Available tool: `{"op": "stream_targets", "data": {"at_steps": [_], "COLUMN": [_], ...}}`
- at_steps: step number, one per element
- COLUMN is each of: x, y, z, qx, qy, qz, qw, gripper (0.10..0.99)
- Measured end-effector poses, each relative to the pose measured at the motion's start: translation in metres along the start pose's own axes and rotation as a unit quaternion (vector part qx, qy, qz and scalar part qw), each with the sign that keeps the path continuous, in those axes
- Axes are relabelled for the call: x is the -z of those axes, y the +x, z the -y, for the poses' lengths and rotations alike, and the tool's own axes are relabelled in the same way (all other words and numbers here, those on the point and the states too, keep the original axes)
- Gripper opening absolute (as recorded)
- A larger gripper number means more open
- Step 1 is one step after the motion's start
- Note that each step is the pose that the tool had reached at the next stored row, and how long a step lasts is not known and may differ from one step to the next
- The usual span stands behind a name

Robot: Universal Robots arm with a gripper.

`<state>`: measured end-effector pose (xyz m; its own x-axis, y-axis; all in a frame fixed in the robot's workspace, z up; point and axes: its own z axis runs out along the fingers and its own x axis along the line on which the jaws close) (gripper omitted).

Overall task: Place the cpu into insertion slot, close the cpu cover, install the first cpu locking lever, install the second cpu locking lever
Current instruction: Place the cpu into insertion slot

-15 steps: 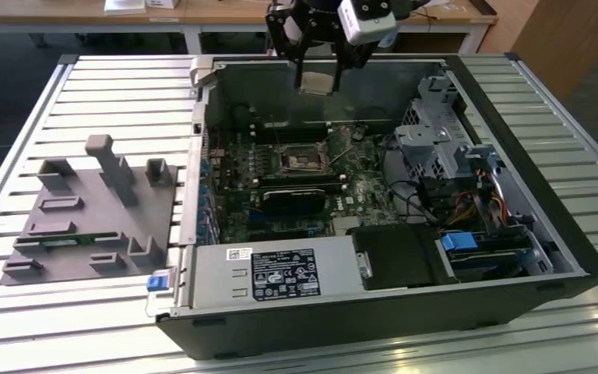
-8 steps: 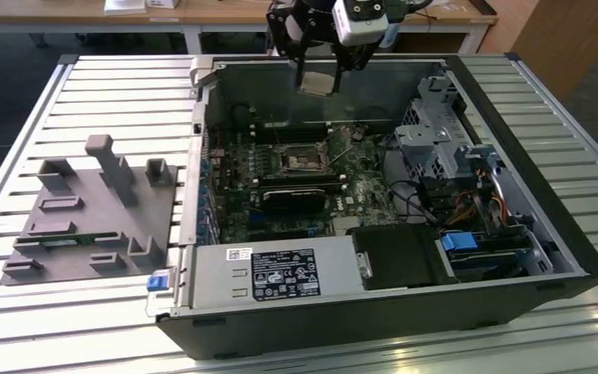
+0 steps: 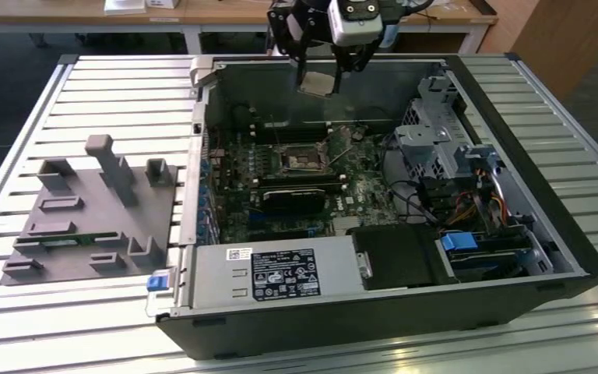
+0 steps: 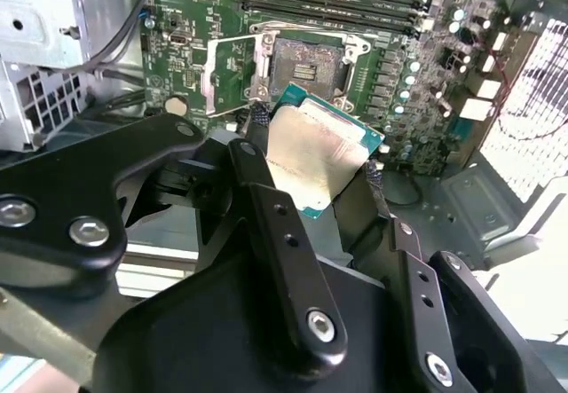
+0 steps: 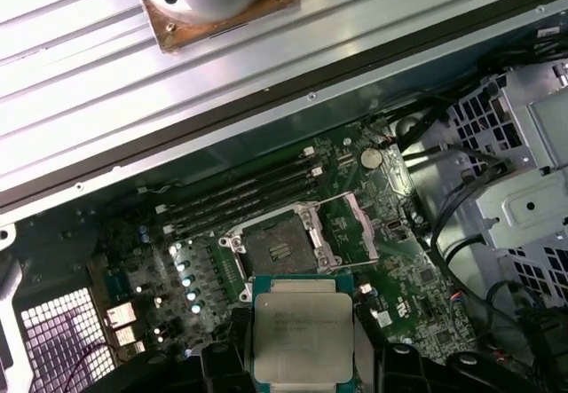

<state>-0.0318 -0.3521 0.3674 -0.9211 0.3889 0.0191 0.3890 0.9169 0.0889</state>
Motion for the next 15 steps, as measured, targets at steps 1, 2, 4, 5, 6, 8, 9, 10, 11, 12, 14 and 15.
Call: {"op": "stream_targets", "data": {"at_steps": [1,2,4,5,6,8,9,10,11,12,14,15], "x": [-0.0001,-0.0001,-0.0003,-0.0003,-0.0004,-0.0005,-0.0005,-0.0006,-0.0006,-0.0007,-0.0008,-0.0008], "y": [0.0,0.0001,0.0001,0.0001,0.0001,0.0001,0.0002,0.0002,0.0002,0.0002,0.0002,0.0002], "z": [-0.0001,-0.0002,-0.0003,-0.0003,-0.0003,-0.0003,-0.0004,-0.0004,-0.0004,-0.0004,-0.0004,-0.0004], "qx": [-0.005,-0.01,-0.02,-0.024,-0.028,-0.036,-0.04,-0.044,-0.048,-0.052,-0.06,-0.064], "qy": [-0.0001,-0.0002,-0.0003,-0.0004,-0.0005,-0.0007,-0.0007,-0.0008,-0.0009,-0.001,-0.0011,-0.0012], "qz": [0.0004,0.0009,0.0018,0.0021,0.0025,0.0032,0.0036,0.0039,0.0043,0.0046,0.0053,0.0057], "qw": [1.0,0.9999,0.9998,0.9997,0.9996,0.9993,0.9992,0.999,0.9988,0.9986,0.9982,0.998], "gripper": [0.541,0.541,0.541,0.541,0.541,0.541,0.541,0.541,0.541,0.541,0.541,0.541]}}
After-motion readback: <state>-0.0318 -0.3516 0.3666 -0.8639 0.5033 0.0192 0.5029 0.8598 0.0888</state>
